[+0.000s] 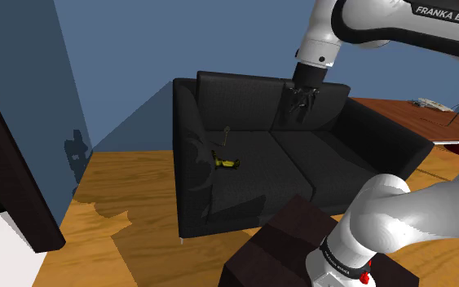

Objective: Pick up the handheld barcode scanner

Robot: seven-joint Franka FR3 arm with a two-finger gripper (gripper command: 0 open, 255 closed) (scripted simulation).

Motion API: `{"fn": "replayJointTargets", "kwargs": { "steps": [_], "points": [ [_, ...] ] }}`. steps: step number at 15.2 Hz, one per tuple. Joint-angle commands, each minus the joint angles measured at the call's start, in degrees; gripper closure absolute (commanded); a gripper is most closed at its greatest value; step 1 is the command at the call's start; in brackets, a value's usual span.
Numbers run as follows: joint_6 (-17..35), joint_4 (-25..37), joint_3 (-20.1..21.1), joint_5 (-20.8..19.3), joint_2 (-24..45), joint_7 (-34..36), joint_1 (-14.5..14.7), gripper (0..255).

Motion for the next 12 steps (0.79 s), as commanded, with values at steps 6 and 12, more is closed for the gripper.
{"fn": "replayJointTargets", "kwargs": {
  "steps": [6, 12],
  "points": [
    [9.38, -6.32, -3.17, -3.83, 2.54, -8.55, 0.58, 0],
    [21.75, -11.12, -7.21, -7.89, 9.04, -18.23, 1.09, 0]
  ]
}}
